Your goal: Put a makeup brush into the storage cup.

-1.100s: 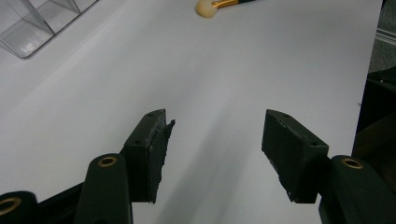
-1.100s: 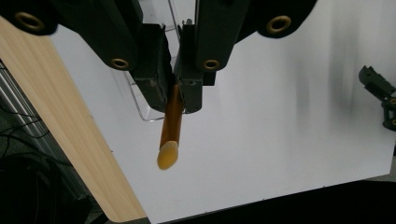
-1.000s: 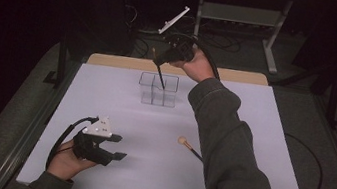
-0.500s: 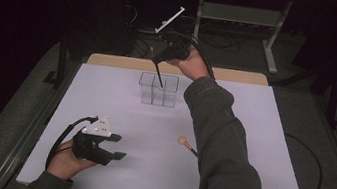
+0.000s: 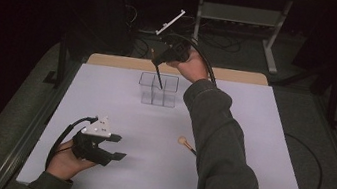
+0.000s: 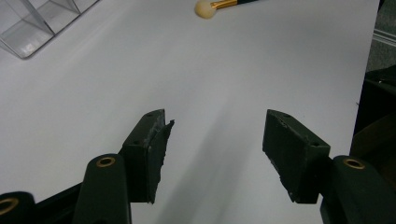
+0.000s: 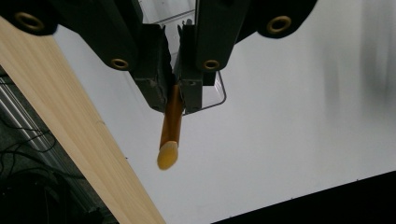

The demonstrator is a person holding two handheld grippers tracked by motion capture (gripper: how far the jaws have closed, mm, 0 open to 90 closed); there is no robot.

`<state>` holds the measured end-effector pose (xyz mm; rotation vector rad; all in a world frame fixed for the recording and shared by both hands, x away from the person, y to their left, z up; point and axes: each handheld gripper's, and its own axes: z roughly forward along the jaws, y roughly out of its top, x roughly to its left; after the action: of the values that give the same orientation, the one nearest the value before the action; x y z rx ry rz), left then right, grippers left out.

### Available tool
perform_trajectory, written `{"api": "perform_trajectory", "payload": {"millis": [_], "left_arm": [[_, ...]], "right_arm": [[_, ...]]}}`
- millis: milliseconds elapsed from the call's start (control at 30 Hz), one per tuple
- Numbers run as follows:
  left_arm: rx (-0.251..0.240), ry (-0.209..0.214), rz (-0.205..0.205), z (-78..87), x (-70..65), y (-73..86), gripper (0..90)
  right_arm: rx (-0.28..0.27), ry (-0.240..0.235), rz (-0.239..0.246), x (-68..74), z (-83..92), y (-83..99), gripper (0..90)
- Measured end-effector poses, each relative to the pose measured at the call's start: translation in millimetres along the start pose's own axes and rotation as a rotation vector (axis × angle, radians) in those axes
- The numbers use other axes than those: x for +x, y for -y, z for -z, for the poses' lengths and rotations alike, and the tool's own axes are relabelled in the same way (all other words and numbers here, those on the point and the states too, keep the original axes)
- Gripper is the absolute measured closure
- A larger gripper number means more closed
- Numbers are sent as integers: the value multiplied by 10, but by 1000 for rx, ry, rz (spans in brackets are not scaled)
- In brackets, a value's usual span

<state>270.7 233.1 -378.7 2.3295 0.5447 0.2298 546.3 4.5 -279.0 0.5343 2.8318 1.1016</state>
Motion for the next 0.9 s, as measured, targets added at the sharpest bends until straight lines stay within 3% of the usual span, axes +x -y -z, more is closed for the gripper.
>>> {"api": "perform_trajectory", "payload": {"millis": [133,533,900], "left_arm": [[-16,1,23,-10,-13,5,390],[-6,3,10,-2,-2,6,384],[-11,2,23,-3,-9,9,381]], "right_arm": [[-4,7,-8,-5,-10,23,825],[-9,26,-18,-23,-53,97,825],[-9,21,-28,-12,-114,144,825]]}}
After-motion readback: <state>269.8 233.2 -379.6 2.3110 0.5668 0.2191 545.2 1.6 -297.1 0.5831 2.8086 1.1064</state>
